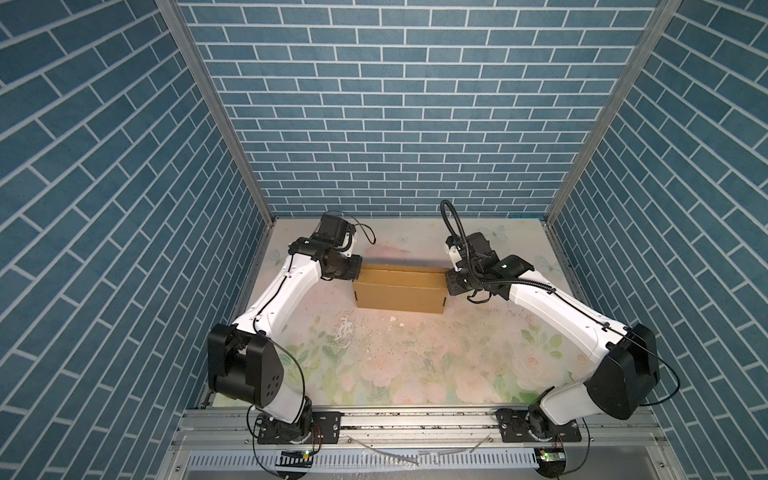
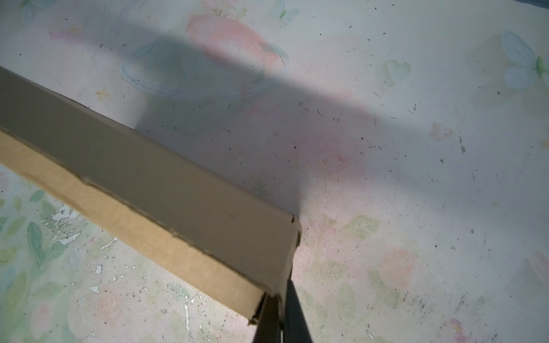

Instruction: Fold the paper box

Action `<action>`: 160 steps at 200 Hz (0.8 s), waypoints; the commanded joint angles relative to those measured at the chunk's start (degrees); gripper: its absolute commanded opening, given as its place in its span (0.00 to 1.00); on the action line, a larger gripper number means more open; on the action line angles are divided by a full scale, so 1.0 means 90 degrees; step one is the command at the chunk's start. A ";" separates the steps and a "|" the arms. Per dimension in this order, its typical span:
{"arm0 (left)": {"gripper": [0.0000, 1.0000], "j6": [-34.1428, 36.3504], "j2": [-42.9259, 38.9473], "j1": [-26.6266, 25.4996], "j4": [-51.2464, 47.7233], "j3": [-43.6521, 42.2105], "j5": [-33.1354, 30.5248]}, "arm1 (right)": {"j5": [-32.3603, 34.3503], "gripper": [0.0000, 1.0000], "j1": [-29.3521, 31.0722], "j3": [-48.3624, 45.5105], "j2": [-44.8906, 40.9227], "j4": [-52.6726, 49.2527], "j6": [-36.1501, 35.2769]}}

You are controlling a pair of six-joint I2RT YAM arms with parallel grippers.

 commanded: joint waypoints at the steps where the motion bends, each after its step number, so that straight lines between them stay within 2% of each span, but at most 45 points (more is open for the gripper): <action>1: 0.00 0.0128 0.0157 -0.0106 -0.0251 0.0133 0.0349 | -0.0390 0.02 0.0052 0.0419 0.0105 0.0018 0.0045; 160: 0.00 0.0191 0.0439 -0.0111 -0.0805 0.0804 0.0680 | -0.0718 0.01 0.0052 0.0926 0.0498 -0.0238 0.0286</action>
